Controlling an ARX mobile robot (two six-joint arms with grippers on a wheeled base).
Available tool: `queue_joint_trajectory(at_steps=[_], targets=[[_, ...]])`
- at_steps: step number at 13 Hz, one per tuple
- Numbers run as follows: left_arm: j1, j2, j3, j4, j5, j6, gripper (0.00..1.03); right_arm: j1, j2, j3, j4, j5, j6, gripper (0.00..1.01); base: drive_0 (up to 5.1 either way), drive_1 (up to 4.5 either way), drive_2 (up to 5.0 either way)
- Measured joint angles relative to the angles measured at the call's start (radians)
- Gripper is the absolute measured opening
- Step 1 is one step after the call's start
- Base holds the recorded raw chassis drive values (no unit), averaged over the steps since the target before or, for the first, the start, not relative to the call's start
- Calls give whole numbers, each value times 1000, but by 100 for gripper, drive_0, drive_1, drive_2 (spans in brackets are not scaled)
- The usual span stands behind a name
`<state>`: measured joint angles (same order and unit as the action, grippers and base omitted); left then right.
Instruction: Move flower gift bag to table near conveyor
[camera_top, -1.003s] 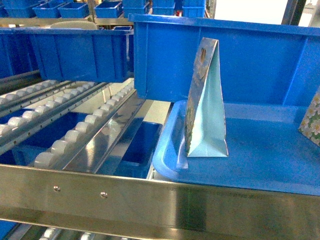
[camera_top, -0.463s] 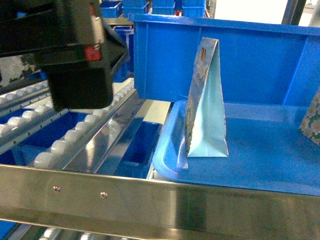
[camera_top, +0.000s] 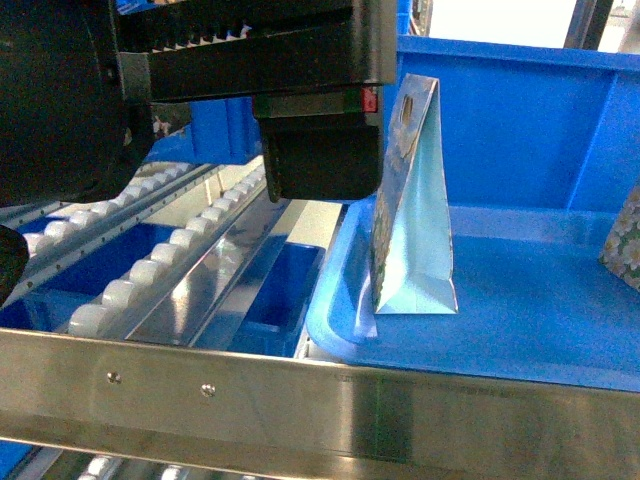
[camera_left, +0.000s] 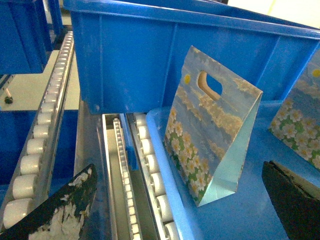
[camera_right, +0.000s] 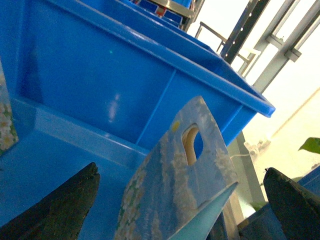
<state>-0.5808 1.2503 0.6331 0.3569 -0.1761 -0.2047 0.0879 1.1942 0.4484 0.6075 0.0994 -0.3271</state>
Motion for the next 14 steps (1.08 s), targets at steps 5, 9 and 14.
queue_joint_trajectory(at_steps=[5,9,14], targets=[[0,0,1,0,0,2,98,-54,37,28,-57,-56,34,98,0,0,0],[0,0,1,0,0,2,98,-137,63,63,-103,-161,101,98,0,0,0],[0,0,1,0,0,2,98,-181,105,148,-276,-372,207,98,0,0,0]])
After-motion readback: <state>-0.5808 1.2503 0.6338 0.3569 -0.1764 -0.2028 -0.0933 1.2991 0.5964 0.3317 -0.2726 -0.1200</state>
